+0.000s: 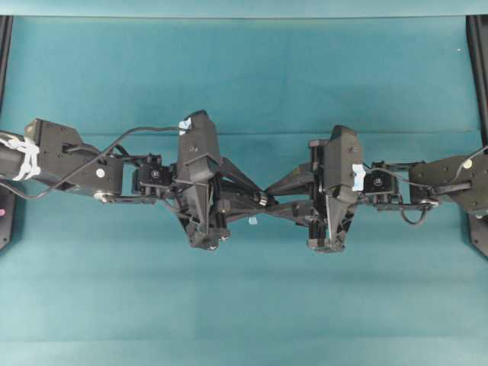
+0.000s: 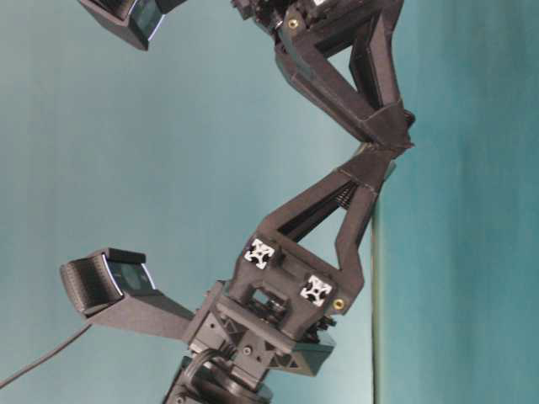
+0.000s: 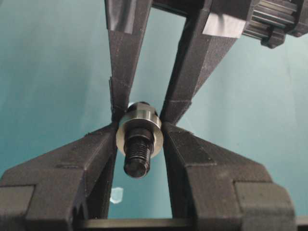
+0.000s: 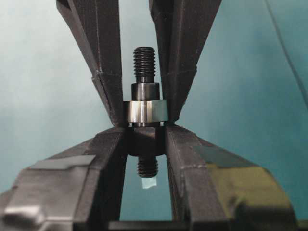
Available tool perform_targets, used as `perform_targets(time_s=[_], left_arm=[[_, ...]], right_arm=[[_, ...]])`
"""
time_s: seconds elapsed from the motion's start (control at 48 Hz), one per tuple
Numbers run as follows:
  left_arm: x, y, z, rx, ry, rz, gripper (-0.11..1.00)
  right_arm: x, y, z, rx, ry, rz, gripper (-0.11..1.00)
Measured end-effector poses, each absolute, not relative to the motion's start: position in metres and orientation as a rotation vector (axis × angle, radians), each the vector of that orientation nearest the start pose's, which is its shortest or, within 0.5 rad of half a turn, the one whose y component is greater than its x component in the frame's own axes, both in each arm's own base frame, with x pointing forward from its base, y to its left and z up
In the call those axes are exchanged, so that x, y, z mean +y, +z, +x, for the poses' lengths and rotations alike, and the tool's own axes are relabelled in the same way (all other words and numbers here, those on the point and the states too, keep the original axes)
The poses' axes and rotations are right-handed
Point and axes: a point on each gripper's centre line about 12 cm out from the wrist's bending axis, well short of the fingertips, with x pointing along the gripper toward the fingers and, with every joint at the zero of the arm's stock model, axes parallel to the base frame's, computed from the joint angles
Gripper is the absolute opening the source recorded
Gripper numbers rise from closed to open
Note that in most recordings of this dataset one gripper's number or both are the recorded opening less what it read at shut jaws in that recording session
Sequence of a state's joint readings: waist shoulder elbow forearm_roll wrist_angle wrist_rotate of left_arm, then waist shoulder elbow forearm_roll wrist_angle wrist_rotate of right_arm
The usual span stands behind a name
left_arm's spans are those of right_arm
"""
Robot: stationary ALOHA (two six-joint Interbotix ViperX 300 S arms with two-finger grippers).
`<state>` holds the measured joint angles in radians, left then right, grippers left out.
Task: Insert the washer onto the shaft with both hands.
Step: 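Push the washer with the left gripper down onto the right-held shaft, then open the left gripper and pull it away from the shaft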
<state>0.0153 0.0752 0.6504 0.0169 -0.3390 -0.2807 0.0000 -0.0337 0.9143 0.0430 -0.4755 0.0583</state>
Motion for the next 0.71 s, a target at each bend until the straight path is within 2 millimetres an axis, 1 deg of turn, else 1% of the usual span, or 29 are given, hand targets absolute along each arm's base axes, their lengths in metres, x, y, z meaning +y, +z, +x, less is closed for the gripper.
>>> perform_targets(time_s=[0.042, 0.166, 0.208, 0.229, 0.458, 0.708], left_arm=[[0.006, 0.18, 0.416, 0.377, 0.061, -0.266, 0.46], [0.008, 0.187, 0.414, 0.367, 0.064, -0.262, 0.79], [0.01, 0.19, 0.413, 0.371, 0.067, -0.26, 0.87], [0.01, 0.19, 0.412, 0.377, 0.069, -0.258, 0.89], [0.01, 0.192, 0.394, 0.476, 0.082, -0.248, 0.85], [0.009, 0.197, 0.362, 0.544, 0.084, -0.225, 0.85]], right_arm=[[-0.002, 0.152, 0.35, 0.401, -0.039, 0.093, 0.01], [-0.002, 0.151, 0.35, 0.404, -0.039, 0.093, 0.01], [-0.002, 0.152, 0.35, 0.401, -0.039, 0.093, 0.01], [-0.002, 0.151, 0.35, 0.404, -0.039, 0.093, 0.01], [-0.002, 0.151, 0.349, 0.407, -0.039, 0.093, 0.01], [-0.002, 0.15, 0.349, 0.418, -0.039, 0.093, 0.01]])
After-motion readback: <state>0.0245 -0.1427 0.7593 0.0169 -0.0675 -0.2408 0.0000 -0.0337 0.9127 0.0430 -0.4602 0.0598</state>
